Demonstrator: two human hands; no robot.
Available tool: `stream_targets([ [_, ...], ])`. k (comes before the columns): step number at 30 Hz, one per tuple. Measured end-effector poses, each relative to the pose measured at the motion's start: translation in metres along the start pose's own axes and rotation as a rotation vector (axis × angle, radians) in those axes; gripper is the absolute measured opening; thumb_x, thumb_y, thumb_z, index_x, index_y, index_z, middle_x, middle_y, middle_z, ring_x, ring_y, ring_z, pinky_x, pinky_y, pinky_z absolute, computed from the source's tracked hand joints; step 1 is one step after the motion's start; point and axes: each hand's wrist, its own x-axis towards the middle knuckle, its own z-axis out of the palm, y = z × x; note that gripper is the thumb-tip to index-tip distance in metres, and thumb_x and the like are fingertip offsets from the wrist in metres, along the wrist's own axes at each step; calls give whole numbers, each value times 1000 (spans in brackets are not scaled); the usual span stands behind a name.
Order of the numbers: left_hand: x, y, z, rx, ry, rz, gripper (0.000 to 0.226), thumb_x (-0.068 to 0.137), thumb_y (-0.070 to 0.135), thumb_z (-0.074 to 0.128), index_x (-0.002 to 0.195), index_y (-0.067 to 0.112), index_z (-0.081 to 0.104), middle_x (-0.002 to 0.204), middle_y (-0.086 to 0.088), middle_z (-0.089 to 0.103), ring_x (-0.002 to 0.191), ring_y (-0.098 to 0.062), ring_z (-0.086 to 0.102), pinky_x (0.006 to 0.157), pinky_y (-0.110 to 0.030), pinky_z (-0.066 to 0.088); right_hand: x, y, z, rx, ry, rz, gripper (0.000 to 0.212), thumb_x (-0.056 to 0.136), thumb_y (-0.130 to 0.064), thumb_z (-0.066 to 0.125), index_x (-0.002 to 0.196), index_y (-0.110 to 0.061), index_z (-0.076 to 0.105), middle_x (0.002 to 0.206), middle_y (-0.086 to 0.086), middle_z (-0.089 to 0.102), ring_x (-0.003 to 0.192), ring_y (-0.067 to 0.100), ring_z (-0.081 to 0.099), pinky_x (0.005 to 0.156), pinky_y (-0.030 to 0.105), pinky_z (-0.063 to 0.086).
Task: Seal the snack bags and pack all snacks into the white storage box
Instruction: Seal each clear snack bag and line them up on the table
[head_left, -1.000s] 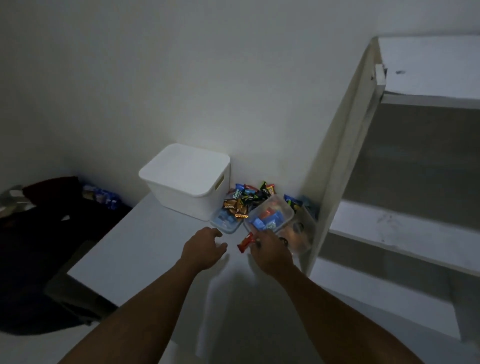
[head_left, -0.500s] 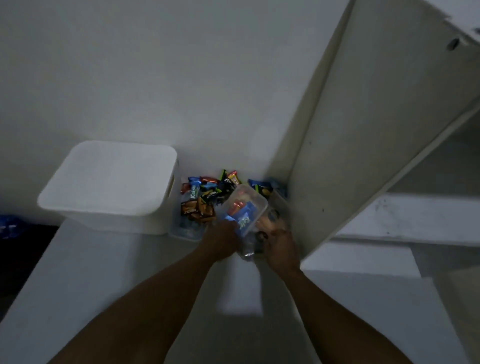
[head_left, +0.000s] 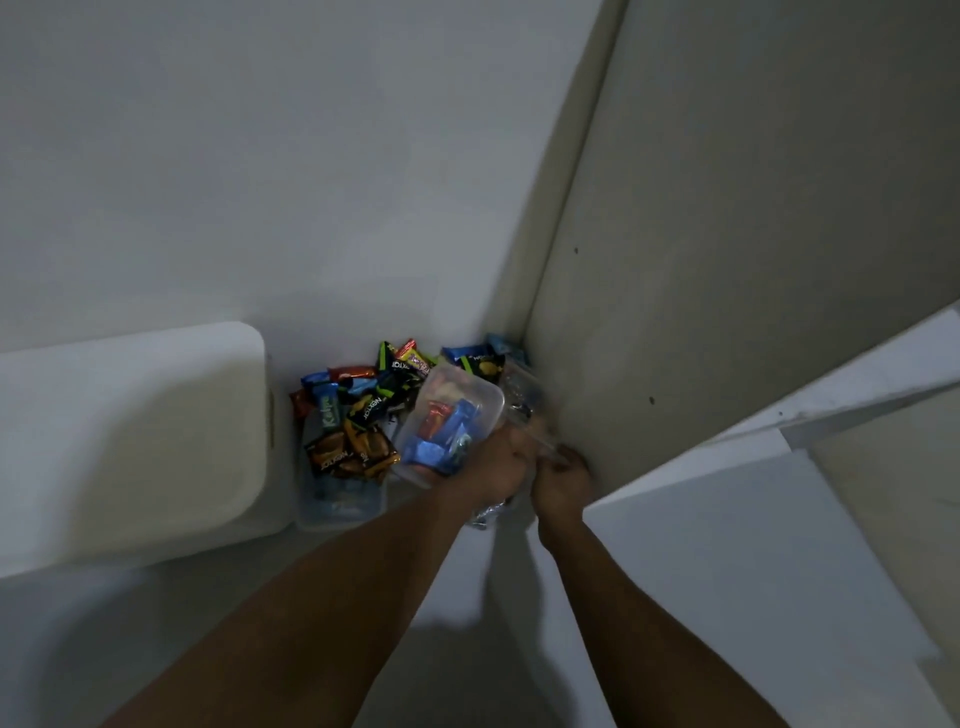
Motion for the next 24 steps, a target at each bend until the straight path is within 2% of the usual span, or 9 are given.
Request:
stream_targets([
  [3,-12,6,-6,29,19,58,31,95,0,46,116,9,67,122,-11,64,118,-24,57,105,-31,42,-7,-5,1,-34,14,-11,23,98,-6,48,87,3,66,78,10,63,72,22,56,69,28,38],
  [5,-18,9,-11,1,69,49,31,96,0,48,123,4,63,128,-13,61,121,-26,54,95,-16,37,-13,-8,-4,-37,11,-83,21,100,-7,46,88,0,62,77,6,59,69,15,52,71,27,37],
  [8,-28,18,-15,-171,191,27,28,97,6,51,125,6,57,104,5,60,110,-23,56,75,-4,38,-24,-16,-14,14,32,-188,20,102,-13,45,96,-3,62,89,8,63,81,20,57,76,30,43],
  [9,-33,22,-17,-230,219,16,25,98,9,51,123,13,53,96,11,54,105,-18,53,74,-4,40,-28,-20,-17,40,46,-208,19,103,-13,45,95,-5,61,90,8,64,82,20,58,77,32,45],
  [11,-41,34,-20,-325,222,-21,17,99,13,50,114,18,44,96,2,54,100,-18,52,79,-17,45,-36,-32,-23,72,56,-260,18,102,-12,45,93,-6,59,87,6,62,79,18,56,75,30,43],
  [15,-59,52,-35,-580,290,-33,14,94,17,60,107,18,56,106,-9,66,89,-21,66,77,-35,57,-52,-62,-42,87,27,-387,19,103,-13,45,92,-4,58,76,-2,57,68,3,52,62,14,40],
  [18,-77,62,-54,-675,364,15,5,88,17,70,91,15,66,85,-6,71,63,-5,66,55,-21,53,-59,-85,-54,160,-5,-422,21,103,-16,45,93,-3,58,77,4,60,66,11,55,66,24,46],
  [22,-101,76,-86,-754,378,91,19,79,26,80,81,12,67,86,-13,74,82,-27,69,79,-40,57,-80,-123,-67,296,-106,-418,20,104,-20,46,92,-11,59,76,5,62,68,18,59,62,35,52],
  [24,-116,90,-104,-805,352,157,13,80,20,80,81,11,70,84,-14,74,82,-30,70,81,-43,59,-95,-143,-70,340,-169,-468,20,104,-19,46,94,-8,60,75,2,63,68,16,60,61,34,54],
])
